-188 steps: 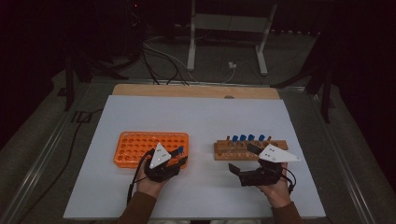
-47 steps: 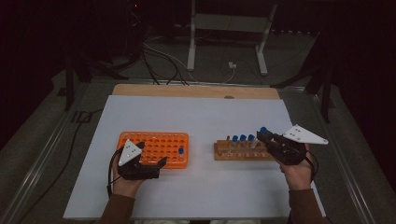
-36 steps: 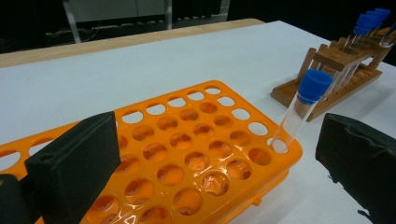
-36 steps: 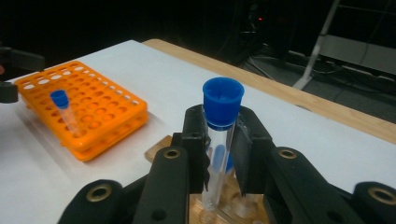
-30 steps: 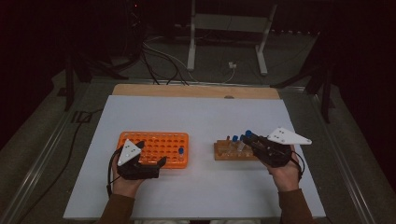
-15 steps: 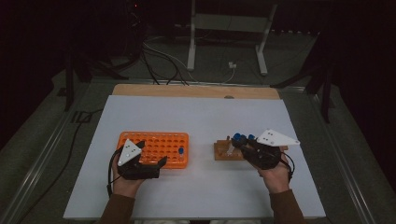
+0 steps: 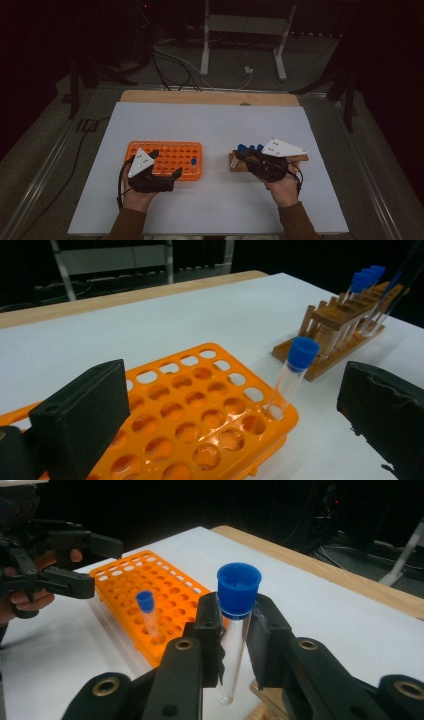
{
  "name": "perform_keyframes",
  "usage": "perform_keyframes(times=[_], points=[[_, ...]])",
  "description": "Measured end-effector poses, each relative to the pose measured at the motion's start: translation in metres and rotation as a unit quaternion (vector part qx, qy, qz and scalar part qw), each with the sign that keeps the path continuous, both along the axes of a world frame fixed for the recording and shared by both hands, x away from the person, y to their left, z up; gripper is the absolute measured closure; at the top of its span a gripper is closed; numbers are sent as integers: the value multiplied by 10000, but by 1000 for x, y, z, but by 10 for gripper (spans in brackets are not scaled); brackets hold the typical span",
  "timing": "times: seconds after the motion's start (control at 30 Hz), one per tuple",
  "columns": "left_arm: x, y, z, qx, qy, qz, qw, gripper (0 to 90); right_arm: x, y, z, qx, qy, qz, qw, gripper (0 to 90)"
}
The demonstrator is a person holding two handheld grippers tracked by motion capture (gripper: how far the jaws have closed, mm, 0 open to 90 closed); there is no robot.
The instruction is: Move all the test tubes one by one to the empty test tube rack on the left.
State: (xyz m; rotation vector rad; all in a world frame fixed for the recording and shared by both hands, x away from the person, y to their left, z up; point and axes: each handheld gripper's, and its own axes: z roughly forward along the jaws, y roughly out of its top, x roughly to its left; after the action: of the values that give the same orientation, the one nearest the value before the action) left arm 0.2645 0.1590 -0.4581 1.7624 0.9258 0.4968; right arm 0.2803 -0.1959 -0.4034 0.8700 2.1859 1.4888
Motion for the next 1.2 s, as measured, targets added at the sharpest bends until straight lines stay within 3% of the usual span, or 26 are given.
perform_keyframes(times=[1.2], points=[[-6,-19,13,-55,-81,-418,9991,30,-6,51,5,26,38,679,9977,769]])
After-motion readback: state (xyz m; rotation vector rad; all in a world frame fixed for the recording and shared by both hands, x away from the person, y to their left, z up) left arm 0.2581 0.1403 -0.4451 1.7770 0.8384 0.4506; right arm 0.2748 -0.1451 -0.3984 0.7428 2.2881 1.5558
